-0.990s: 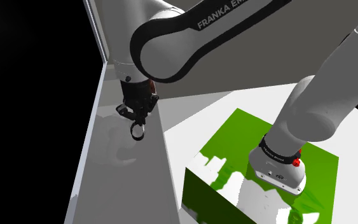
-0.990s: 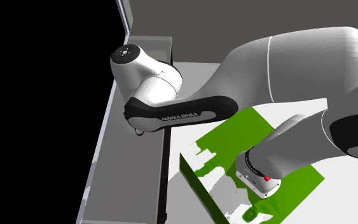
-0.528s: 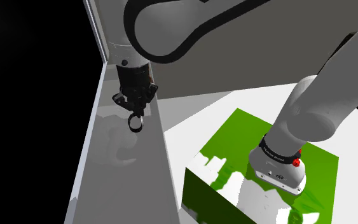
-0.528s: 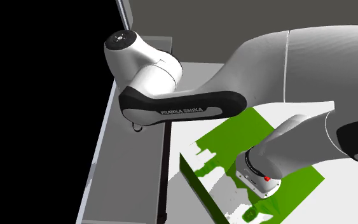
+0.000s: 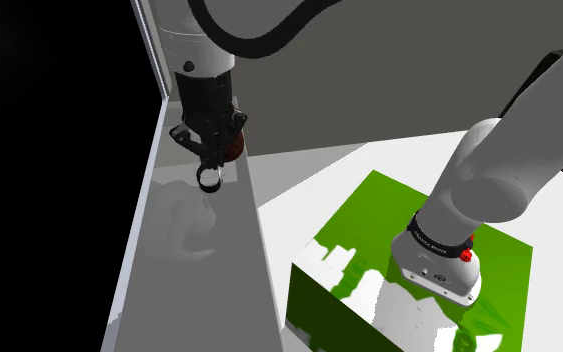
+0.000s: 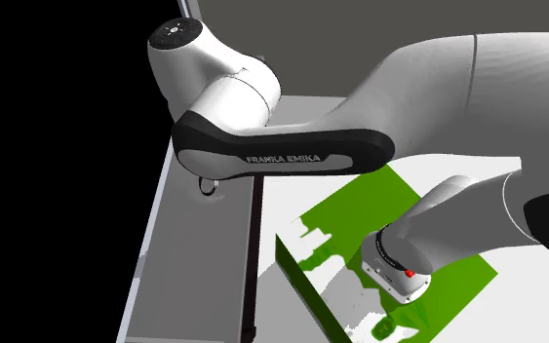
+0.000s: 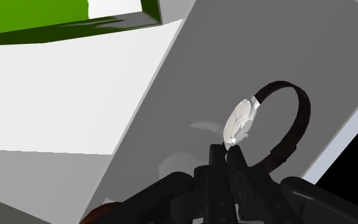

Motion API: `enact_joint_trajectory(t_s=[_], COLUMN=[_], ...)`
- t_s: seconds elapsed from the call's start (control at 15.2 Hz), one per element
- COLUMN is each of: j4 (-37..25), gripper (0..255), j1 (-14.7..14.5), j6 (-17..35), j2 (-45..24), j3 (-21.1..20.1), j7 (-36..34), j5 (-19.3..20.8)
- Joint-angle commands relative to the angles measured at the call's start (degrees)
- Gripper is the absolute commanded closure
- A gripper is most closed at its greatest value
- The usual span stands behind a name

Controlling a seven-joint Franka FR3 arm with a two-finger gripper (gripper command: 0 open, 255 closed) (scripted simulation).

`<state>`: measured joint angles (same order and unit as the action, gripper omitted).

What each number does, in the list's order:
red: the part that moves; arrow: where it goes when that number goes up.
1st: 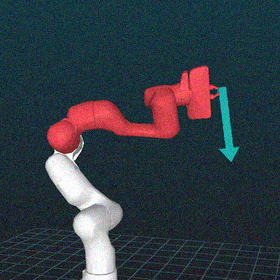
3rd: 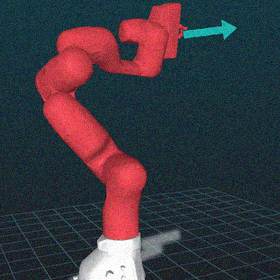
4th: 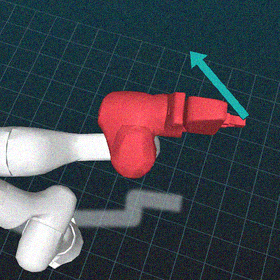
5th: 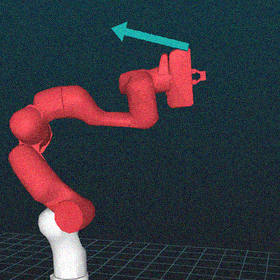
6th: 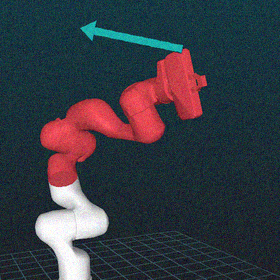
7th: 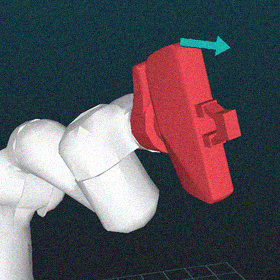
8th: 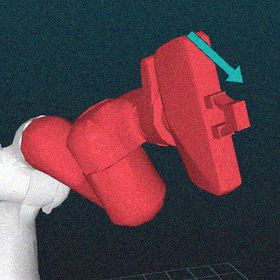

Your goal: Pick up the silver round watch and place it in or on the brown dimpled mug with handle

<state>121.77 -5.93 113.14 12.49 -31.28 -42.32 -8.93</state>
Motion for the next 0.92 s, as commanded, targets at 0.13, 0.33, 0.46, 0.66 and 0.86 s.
enact_joint_trajectory(t_s=[0.13, 0.33, 0.46, 0.66, 0.86], j4=[-2.6, -4.6, -6.3, -9.4, -13.1], gripper=[255, 255, 255, 255, 255], j1=[0.1, 1.9, 3.1, 4.8, 6.4], j6=[-3.0, -3.4, -3.8, -4.5, -5.3], j2=[0.4, -1.7, -3.4, -6.3, -9.6], j3=[0.3, 2.3, 3.6, 5.3, 6.9], j7=[0.0, 3.1, 5.1, 7.9, 10.4], j5=[0.0, 1.4, 2.3, 3.8, 5.3])
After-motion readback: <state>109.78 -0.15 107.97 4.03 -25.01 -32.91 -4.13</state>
